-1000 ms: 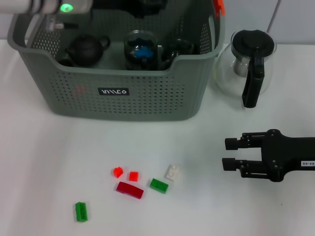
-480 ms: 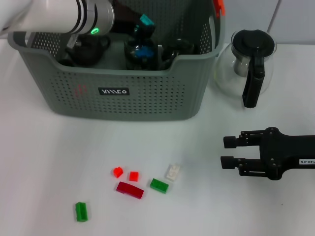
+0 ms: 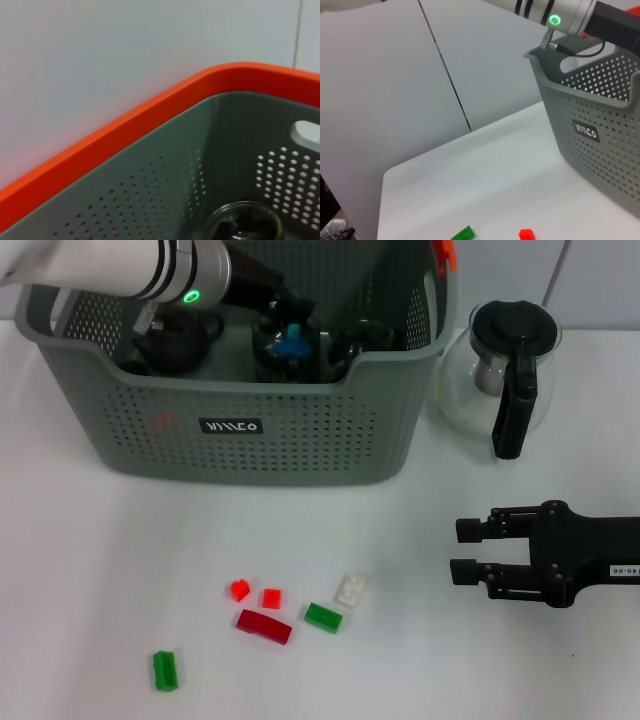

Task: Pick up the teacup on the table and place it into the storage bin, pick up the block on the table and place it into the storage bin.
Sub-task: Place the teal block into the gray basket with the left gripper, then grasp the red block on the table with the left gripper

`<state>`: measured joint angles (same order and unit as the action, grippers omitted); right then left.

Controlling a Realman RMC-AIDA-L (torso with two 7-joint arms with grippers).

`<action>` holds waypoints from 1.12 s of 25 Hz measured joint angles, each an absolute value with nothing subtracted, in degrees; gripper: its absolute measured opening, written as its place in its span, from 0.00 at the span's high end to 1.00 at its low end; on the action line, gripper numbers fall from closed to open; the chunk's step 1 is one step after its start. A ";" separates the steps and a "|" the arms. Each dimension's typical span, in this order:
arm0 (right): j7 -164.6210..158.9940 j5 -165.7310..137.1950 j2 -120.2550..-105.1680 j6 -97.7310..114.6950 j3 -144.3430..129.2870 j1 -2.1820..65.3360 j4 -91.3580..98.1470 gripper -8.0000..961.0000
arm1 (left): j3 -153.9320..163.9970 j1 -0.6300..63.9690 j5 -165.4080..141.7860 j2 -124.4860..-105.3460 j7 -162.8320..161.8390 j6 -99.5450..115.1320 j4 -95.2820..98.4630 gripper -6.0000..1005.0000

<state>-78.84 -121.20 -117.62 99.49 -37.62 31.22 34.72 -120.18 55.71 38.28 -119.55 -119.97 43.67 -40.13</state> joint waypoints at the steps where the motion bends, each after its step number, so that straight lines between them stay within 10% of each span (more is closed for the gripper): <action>1: -78.84 -121.20 -117.62 99.49 -37.62 31.21 34.72 0.38 | -120.30 55.51 38.35 -119.64 -120.16 44.30 -40.82 0.54; 6: -78.83 -121.20 -117.59 99.54 -37.62 31.11 34.72 0.38 | -120.51 52.72 38.81 -120.47 -122.64 49.02 -48.92 0.54; 11: -78.83 -121.21 -117.43 99.68 -37.62 31.03 34.72 0.38 | -123.25 45.10 42.08 -122.33 -126.71 56.33 -66.07 0.33; 28: -78.85 -121.20 -117.49 99.74 -37.62 31.16 34.72 0.38 | -142.32 25.53 61.31 -124.20 -103.97 108.72 -84.64 0.34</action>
